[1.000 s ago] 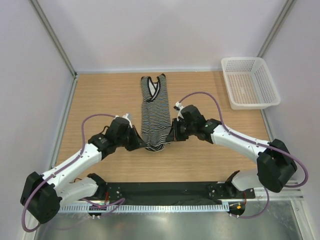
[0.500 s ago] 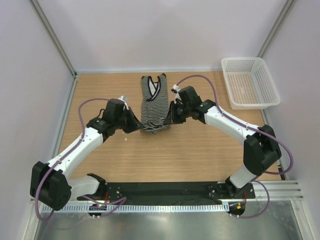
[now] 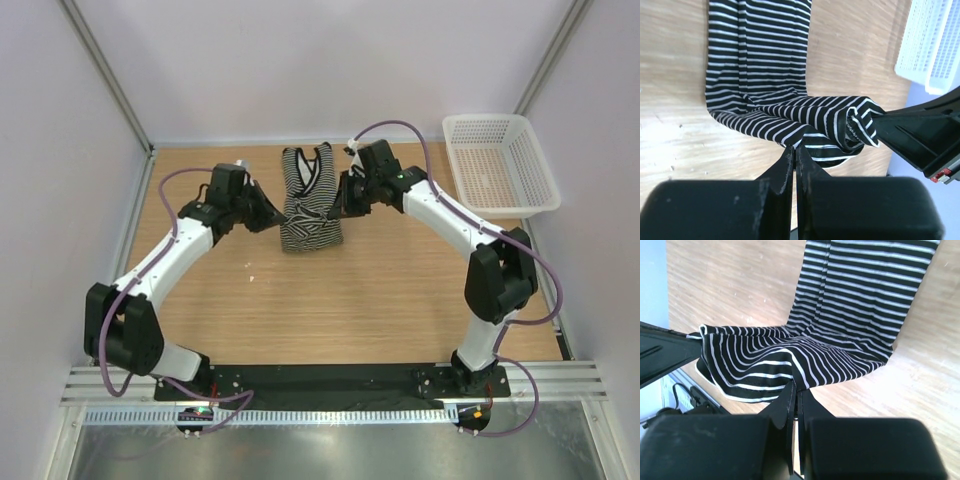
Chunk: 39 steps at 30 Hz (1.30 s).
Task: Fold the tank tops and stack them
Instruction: Fold the tank top
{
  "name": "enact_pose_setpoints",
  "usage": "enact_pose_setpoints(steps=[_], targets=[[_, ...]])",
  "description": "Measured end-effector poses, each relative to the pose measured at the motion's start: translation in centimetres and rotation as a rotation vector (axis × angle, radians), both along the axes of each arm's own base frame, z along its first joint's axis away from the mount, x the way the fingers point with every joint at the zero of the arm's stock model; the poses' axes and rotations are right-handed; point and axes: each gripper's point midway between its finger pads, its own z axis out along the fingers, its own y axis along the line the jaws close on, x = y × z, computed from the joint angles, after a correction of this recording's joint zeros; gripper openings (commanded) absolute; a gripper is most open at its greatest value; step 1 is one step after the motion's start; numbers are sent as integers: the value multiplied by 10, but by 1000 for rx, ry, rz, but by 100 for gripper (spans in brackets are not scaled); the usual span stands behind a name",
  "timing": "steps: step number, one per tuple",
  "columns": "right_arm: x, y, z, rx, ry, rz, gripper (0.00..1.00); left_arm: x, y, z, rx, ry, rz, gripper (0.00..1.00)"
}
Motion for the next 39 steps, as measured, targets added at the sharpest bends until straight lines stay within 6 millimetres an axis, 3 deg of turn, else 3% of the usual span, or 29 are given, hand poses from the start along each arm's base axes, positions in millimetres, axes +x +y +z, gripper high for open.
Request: enact_pose_setpoints(steps=[15,22,28,30,31,32,33,34,39], targets=[[83,-1,-12,-17,24,-37,9,85,3,-25,9,42,55,0],[116,-1,-27,6,38,-41,11,122,2,-42,4,62,73,0],[145,-4,-49,81,67,-65,20,154,-2,-60,-17,76,91,0],[161,-6,-59,124,78,-88,55,166,-4,-68,-28,75,93,12],[169,-6,-62,146,77,-103,63,174,-6,-72,-35,75,95,23],[178,-5,-67,167,71,-111,70,181,-7,-76,-41,70,95,42],[186,-5,-72,190,68,-121,72,187,-8,-80,-48,72,94,49],[192,-5,-78,208,71,-130,79,191,-10,-83,-53,69,89,56],[201,-14,-95,238,82,-159,81,204,-6,-94,-59,63,90,57]])
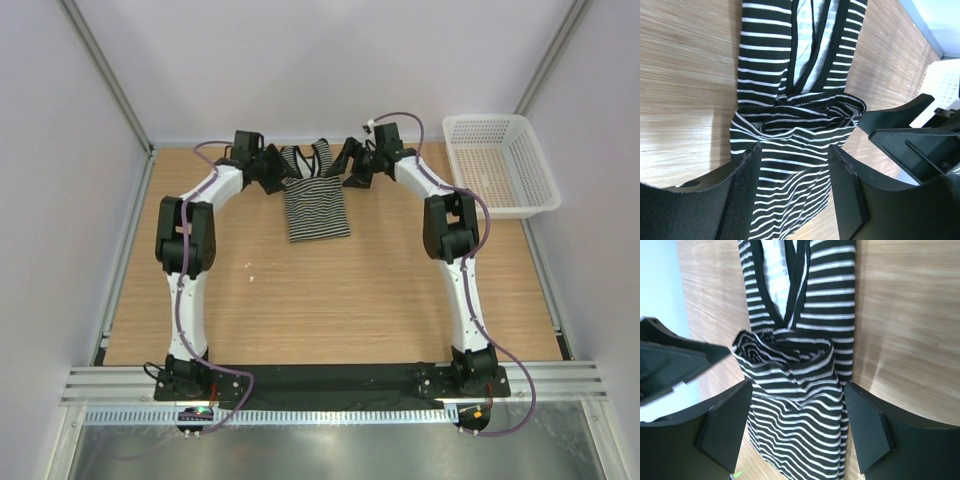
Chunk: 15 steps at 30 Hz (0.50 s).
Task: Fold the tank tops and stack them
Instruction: Fold the tank top
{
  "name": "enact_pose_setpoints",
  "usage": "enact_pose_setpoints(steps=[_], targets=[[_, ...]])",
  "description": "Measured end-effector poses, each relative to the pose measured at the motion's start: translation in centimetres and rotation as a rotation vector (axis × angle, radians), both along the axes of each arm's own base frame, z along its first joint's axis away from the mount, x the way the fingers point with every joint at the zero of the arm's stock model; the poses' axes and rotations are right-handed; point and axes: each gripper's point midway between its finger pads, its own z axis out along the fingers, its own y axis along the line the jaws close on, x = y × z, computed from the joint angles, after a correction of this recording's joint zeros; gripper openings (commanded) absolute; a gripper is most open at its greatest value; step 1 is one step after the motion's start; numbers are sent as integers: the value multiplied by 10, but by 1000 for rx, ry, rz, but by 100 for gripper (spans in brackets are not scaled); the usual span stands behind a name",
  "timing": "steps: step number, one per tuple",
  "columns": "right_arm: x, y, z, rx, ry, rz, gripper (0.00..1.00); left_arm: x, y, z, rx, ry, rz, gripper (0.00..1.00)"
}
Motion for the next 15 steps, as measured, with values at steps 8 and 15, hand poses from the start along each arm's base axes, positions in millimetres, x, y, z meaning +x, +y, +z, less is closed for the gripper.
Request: enact_pose_setpoints(steps=[8,15], targets=[[-27,-15,6,-74,-44,30,75,-26,17,12,53,-23,8,53],[-56,-26,9,-134,-45,50,64,-72,21,10,68,6,-1,51]])
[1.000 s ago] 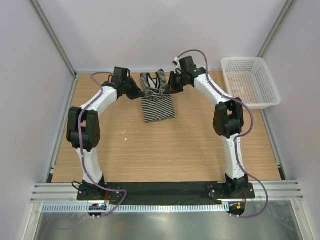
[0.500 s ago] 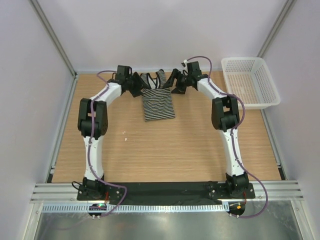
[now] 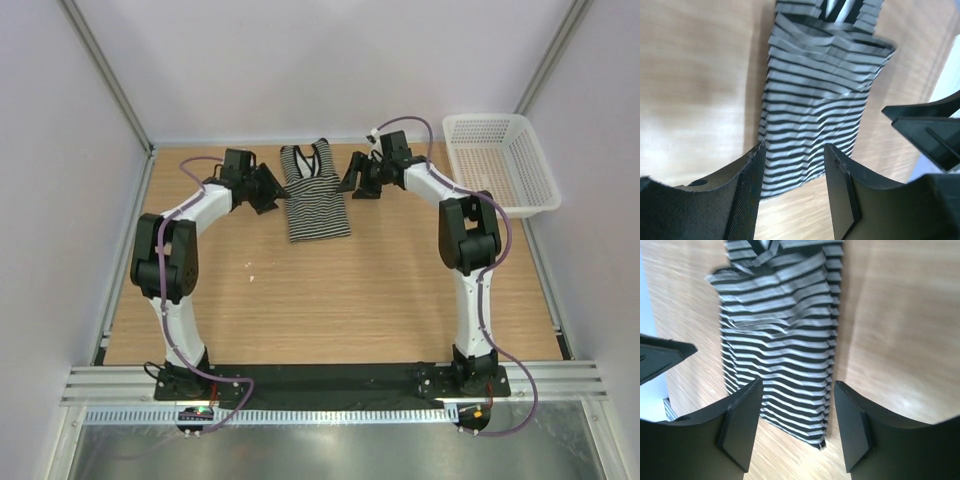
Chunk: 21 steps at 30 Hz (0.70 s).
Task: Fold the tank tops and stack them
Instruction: Fold the tank top
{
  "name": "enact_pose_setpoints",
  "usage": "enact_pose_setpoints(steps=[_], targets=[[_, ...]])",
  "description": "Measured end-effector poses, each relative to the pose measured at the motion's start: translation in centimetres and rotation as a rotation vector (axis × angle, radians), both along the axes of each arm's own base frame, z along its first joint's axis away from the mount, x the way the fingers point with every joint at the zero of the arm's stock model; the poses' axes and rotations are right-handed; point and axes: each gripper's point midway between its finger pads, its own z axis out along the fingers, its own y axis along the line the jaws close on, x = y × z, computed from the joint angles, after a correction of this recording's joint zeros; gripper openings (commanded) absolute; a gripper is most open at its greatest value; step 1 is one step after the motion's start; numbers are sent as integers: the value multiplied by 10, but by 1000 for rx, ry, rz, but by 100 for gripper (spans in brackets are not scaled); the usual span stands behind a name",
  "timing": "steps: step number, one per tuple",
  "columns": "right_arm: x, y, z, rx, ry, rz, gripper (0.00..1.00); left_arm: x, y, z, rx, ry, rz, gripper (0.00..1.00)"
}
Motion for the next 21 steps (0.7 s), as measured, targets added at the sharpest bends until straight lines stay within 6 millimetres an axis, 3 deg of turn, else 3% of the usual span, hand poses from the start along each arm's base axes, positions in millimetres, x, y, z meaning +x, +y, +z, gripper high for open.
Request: enact_pose_setpoints(steps=[8,14,21], targets=[[-51,-10,-50,-51,139,15,50,-53,-9,-32,21,78,-46,44],[-70,-7,-53,-42,149,36,41,-66,-17,-41,6,87,-80,39],[-88,-5,-55,-26,160,58,38,-73,-26,-44,-18,79,-117,31]])
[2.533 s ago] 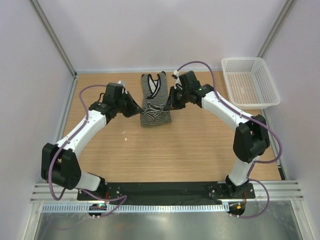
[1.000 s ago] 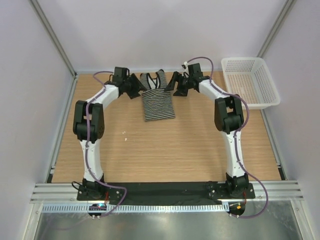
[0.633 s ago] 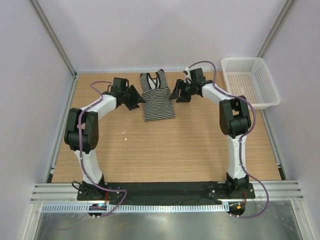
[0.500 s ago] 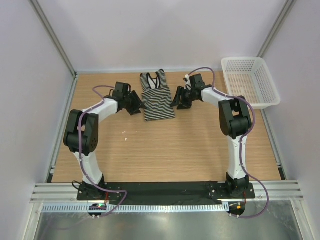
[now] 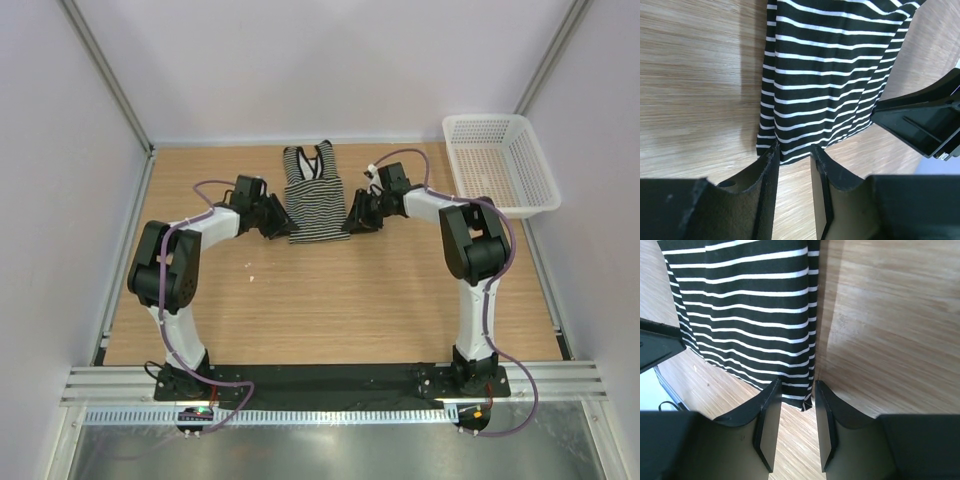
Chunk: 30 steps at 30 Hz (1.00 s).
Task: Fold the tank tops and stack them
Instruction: Fold the tank top
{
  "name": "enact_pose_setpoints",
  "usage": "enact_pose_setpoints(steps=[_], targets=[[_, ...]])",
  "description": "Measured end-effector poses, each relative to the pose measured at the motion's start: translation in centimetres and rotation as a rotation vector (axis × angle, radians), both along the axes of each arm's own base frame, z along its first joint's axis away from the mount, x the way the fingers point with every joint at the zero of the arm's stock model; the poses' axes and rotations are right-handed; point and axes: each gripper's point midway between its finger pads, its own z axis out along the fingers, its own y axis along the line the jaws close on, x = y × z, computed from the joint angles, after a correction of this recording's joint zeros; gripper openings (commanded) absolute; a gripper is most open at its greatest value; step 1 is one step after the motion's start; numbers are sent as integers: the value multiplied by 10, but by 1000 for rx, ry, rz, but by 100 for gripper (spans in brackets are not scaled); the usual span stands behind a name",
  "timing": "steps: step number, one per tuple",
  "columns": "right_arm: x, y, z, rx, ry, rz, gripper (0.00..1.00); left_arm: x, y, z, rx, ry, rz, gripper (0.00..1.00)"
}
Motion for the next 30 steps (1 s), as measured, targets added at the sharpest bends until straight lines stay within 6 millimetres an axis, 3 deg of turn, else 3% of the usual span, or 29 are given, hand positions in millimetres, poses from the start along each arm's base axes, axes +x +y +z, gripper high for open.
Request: enact_pose_setpoints(steps=[2,3,6,8,13,19,22,23,25,26,27,30], targets=[[-5,1,0,5,2,7,29,0,-1,0,-5,-4,-4,29],[-7,2,0,7,4,11,18,-1,-1,-1,-7,-5,-5,28],[-10,3,-1,18,11,16,2,-4,0,-5,0,1,-13,13],[-15,3,-2,21,18,19,1,-7,0,-7,4,9,-20,0],[-33,-1,3,27,24,16,1,-21,3,-15,19,27,-48,0],[-79,-8,24,23,3,33,1,-69,11,-19,28,64,-89,0],[-112,-10,25,14,-4,56,1,-93,8,-11,24,48,-127,12],[-126,-12,22,4,5,59,2,-101,6,-9,28,41,-141,14],[-153,-17,14,-15,29,67,18,-119,2,-4,31,25,-173,22],[-167,-20,9,-35,43,65,40,-129,-1,-1,36,13,-192,25],[-178,-22,6,-44,59,58,47,-140,-2,1,40,5,-206,29],[-207,-26,1,-77,64,67,53,-165,1,6,71,2,-213,31]])
